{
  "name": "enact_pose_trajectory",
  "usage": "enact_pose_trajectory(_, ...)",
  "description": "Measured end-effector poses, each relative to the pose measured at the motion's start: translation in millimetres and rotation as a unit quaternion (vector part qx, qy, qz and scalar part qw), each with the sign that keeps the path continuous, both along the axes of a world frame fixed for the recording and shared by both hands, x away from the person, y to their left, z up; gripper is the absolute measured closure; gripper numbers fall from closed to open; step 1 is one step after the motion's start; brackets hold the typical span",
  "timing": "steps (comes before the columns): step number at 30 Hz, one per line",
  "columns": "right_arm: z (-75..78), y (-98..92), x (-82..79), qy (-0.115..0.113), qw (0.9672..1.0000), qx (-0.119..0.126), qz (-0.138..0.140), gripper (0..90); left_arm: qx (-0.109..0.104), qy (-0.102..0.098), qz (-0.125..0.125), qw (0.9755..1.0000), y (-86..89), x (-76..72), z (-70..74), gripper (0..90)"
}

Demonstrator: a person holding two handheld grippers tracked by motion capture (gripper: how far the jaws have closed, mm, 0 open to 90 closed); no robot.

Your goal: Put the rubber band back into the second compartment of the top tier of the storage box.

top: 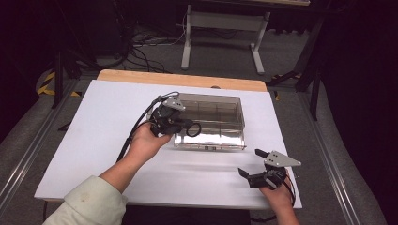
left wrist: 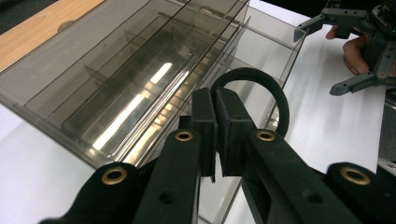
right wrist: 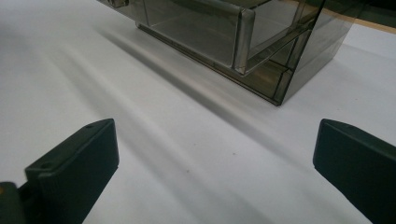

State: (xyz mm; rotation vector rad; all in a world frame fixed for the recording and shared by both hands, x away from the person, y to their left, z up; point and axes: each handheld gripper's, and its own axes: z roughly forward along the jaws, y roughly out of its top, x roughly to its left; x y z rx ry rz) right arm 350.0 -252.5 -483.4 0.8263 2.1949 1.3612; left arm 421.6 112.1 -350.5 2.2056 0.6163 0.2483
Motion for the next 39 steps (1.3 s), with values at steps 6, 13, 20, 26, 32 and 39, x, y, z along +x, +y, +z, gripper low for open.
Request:
enact_pose_trajectory(6, 0.0, 0.0, -0.1, 0.0, 1.0, 0.0, 0.001, 0.9, 0.0, 0.001, -0.004, 1.0, -9.3, 2.2, -2.4, 86.8)
enact_pose_trajectory(13, 0.1, 0.0, -0.2, 0.0, 1.0, -0.001, 0.001, 0.9, -0.004, 0.0, -0.007, 1.0, -22.2, 5.6, -4.3, 86.8)
enact_pose_trajectory(20, 0.0, 0.0, -0.2, -0.001, 1.0, -0.002, 0.002, 0.9, 0.001, -0.005, -0.008, 1.0, -32.7, 6.8, -5.8, 86.8)
enact_pose_trajectory(26, 0.0, 0.0, -0.2, -0.001, 1.0, -0.002, 0.003, 0.9, 0.001, -0.003, -0.006, 1.0, -38.9, 9.1, -8.1, 86.8)
enact_pose_trajectory(32, -0.1, 0.2, -0.1, -0.001, 1.0, -0.002, 0.003, 0.9, 0.004, 0.0, -0.006, 1.0, -43.5, 11.7, -11.1, 86.8)
enact_pose_trajectory(39, -0.1, 0.2, -0.1, -0.001, 1.0, -0.002, 0.003, 0.9, 0.012, 0.003, -0.005, 0.9999, -47.8, 13.8, -15.8, 86.8)
